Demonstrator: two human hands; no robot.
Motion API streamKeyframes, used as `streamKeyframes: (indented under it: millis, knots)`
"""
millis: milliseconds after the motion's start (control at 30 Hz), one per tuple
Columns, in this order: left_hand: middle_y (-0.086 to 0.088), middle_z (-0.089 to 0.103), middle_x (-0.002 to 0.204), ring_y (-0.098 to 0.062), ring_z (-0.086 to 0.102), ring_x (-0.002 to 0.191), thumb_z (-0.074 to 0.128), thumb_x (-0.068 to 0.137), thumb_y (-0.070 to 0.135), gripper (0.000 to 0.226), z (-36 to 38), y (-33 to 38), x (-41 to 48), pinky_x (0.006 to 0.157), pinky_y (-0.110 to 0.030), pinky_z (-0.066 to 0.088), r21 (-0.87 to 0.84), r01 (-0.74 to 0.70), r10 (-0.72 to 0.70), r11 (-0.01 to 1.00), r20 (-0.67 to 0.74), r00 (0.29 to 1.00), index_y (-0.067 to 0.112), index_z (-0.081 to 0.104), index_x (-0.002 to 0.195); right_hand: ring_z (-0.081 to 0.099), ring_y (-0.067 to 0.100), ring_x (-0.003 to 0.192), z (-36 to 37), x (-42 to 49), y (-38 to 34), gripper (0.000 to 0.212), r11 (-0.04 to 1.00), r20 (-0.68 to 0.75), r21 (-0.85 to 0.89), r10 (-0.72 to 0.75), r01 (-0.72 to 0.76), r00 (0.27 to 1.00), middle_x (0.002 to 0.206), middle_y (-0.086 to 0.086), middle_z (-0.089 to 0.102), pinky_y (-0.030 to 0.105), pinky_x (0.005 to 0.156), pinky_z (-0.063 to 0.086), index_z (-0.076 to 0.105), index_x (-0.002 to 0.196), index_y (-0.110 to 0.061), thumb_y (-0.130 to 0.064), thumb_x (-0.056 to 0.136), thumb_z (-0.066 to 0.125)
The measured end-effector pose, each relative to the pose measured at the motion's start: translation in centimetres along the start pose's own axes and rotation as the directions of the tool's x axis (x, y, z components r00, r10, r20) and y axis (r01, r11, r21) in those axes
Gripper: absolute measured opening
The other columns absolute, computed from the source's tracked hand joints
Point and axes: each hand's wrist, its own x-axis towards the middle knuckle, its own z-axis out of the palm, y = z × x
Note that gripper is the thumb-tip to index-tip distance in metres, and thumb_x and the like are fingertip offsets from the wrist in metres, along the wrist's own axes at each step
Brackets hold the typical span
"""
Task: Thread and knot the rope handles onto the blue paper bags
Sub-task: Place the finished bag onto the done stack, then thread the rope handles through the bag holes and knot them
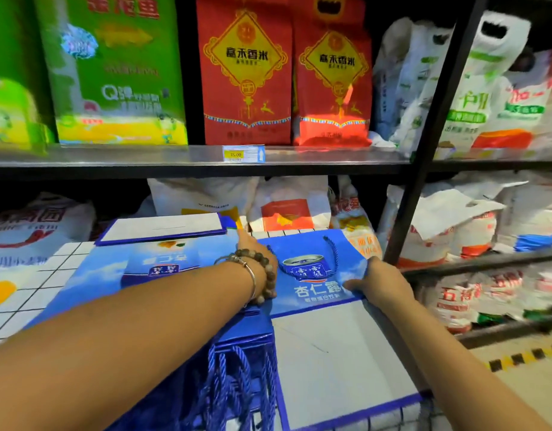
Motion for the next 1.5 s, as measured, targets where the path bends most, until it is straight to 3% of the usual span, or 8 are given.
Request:
streamKeyframes:
  millis: [167,333,433,600,700,900,1333,1500]
  knots:
    - [0.002,0.052,0.076,-0.021,0.046,0.079,0.05,0.086,0.05,0.033,-1.6,0.5,-2.1,0.084,-0.036,0.035,0.101,-0.04,0.058,0.994,-0.182,0.982,0.019,0.049,0.075,0.027,0.026,0.134,1.9,-1.9,-2.5,0.055,0.929,-0.056,-0.259,-0.29,0.267,0.955,0.148,0.007,0.025,0.042,0.105,0.026,0.027,0.14,-0.021,-0.046,0.093,0.041]
    - [-0.01,0.063,0.096,-0.021,0.051,0.078,0.044,0.092,0.045,0.041,-5.3,-0.1,-5.1,0.061,-0.027,0.041,-0.032,-0.167,0.162,0.985,-0.139,0.977,0.009,0.063,0.098,0.006,0.023,0.143,5.0,-3.2,-4.9,0.073,0.925,0.196,-0.09,-0.347,0.369,0.917,0.155,0.002,0.012,0.048,0.112,0.011,0.019,0.145,-0.02,-0.065,0.088,0.023]
    - [-0.009,0.066,0.111,-0.022,0.059,0.092,0.043,0.093,0.044,0.042,-6.1,-1.5,-8.0,0.083,-0.031,0.046,-0.16,-0.247,0.223,0.956,-0.152,0.963,0.009,0.063,0.105,-0.008,0.019,0.143,5.2,-2.7,-5.3,0.074,0.936,0.233,-0.121,-0.297,0.33,0.926,0.156,0.003,-0.007,0.048,0.114,-0.001,0.003,0.148,-0.023,-0.064,0.089,0.023]
    - [0.01,0.066,0.097,-0.008,0.06,0.09,0.055,0.085,0.045,0.024,-3.7,-6.8,-15.3,0.088,-0.024,0.044,-0.562,-0.325,0.125,0.761,-0.364,0.923,0.025,0.063,0.097,0.037,0.027,0.128,4.2,-4.7,-7.4,0.038,0.882,-0.014,0.216,-0.427,0.42,0.904,0.136,0.01,0.044,0.025,0.098,0.035,0.048,0.125,-0.01,-0.032,0.094,0.045]
    - [0.02,0.065,0.095,0.009,0.058,0.086,0.059,0.077,0.047,0.021,-0.4,-9.0,-18.0,0.082,-0.007,0.042,-0.749,-0.295,-0.074,0.594,-0.416,0.906,0.031,0.063,0.089,0.06,0.011,0.092,2.0,-7.3,-10.9,0.023,0.459,0.214,0.888,-0.354,-0.03,0.911,0.103,-0.003,0.063,0.005,0.06,0.044,0.061,0.101,-0.017,-0.032,0.094,0.046]
    - [0.029,0.059,0.111,0.003,0.054,0.104,0.031,0.054,0.078,0.068,3.6,-8.2,-19.4,0.094,-0.025,0.042,-0.616,-0.17,-0.125,0.769,-0.405,0.906,0.044,0.059,0.105,0.067,0.02,0.071,2.8,-8.7,-14.0,0.028,0.15,0.419,0.906,-0.456,-0.396,0.785,0.092,0.006,0.067,0.03,0.061,0.05,0.055,0.112,-0.009,-0.02,0.087,0.054]
    - [0.02,0.062,0.115,-0.001,0.055,0.106,0.024,0.063,0.075,0.07,5.3,-10.2,-20.9,0.089,-0.029,0.046,-0.565,-0.171,-0.137,0.807,-0.462,0.876,0.041,0.057,0.115,0.061,0.014,0.042,3.0,-10.0,-17.2,0.019,0.2,0.462,0.887,-0.388,-0.416,0.798,0.074,0.009,0.061,0.015,0.038,0.042,0.051,0.108,-0.005,-0.008,0.09,0.048]
    - [0.025,0.062,0.11,0.003,0.054,0.103,0.027,0.071,0.07,0.055,5.1,-10.1,-22.3,0.089,-0.03,0.045,-0.602,-0.177,-0.164,0.778,-0.467,0.869,0.043,0.057,0.11,0.052,0.008,0.104,1.0,-10.0,-16.5,0.045,0.591,0.067,0.781,-0.401,0.202,0.913,0.121,-0.005,0.052,0.024,0.086,0.039,0.051,0.125,-0.02,-0.014,0.082,0.064]
